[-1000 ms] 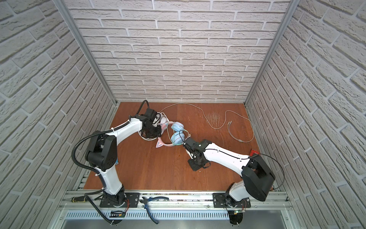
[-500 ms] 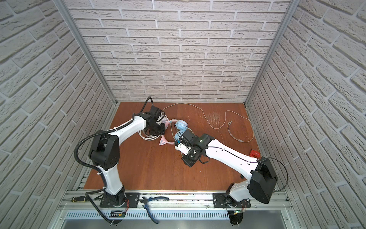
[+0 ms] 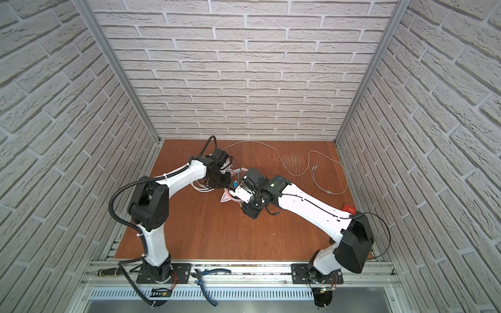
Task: Wrap the headphones
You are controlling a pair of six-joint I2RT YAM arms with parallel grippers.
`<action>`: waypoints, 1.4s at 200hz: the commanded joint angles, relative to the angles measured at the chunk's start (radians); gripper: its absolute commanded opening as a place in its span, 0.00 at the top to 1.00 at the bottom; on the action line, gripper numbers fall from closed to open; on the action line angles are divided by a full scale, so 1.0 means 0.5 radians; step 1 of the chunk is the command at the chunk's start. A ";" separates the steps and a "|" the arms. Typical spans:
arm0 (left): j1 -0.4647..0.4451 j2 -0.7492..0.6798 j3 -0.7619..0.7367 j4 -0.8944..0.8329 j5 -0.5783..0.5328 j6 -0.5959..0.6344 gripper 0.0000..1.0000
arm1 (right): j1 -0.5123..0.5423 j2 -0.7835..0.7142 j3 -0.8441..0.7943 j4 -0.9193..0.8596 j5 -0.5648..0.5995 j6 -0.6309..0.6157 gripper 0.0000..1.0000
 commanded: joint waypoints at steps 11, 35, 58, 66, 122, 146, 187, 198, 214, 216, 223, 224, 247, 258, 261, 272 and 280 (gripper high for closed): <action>-0.042 0.000 0.075 -0.009 0.003 0.024 1.00 | -0.078 0.053 0.125 0.174 0.050 -0.062 0.94; -0.055 -0.011 0.055 -0.012 0.003 0.030 1.00 | -0.151 0.115 0.187 0.218 0.088 -0.051 0.94; -0.071 -0.025 0.047 -0.022 -0.003 0.035 1.00 | -0.210 0.197 0.249 0.220 0.115 -0.031 0.94; -0.078 -0.025 0.048 -0.028 -0.004 0.042 1.00 | -0.228 0.226 0.268 0.223 0.118 -0.027 0.94; -0.132 -0.026 0.061 -0.094 -0.033 0.054 1.00 | -0.290 0.419 0.399 0.244 0.161 0.053 0.94; -0.150 -0.030 0.064 -0.122 -0.047 0.047 1.00 | -0.304 0.517 0.476 0.204 0.170 0.070 0.94; -0.152 -0.084 0.050 -0.176 -0.068 0.000 1.00 | -0.313 0.639 0.548 0.118 0.249 0.129 0.94; -0.156 -0.110 0.045 -0.190 -0.063 -0.012 1.00 | -0.316 0.660 0.546 0.118 0.256 0.154 0.94; -0.157 -0.143 0.041 -0.213 -0.053 -0.018 1.00 | -0.327 0.696 0.549 0.121 0.265 0.207 0.94; -0.157 -0.146 0.042 -0.217 -0.053 -0.019 1.00 | -0.328 0.701 0.551 0.121 0.265 0.213 0.94; -0.160 -0.154 0.042 -0.229 -0.056 -0.022 1.00 | -0.334 0.713 0.547 0.125 0.264 0.239 0.94; -0.160 -0.156 0.041 -0.230 -0.056 -0.022 1.00 | -0.333 0.714 0.548 0.126 0.263 0.241 0.94; -0.157 -0.173 0.026 -0.225 -0.056 -0.036 1.00 | -0.335 0.747 0.558 0.152 0.213 0.286 0.93; -0.158 -0.172 0.024 -0.225 -0.051 -0.044 1.00 | -0.335 0.757 0.569 0.147 0.219 0.309 0.92; -0.158 -0.173 0.022 -0.225 -0.049 -0.046 1.00 | -0.336 0.760 0.569 0.144 0.222 0.313 0.92; -0.157 -0.170 0.020 -0.220 -0.047 -0.055 1.00 | -0.340 0.761 0.574 0.139 0.232 0.331 0.90; -0.157 -0.165 0.020 -0.221 -0.047 -0.060 1.00 | -0.341 0.756 0.570 0.141 0.232 0.340 0.87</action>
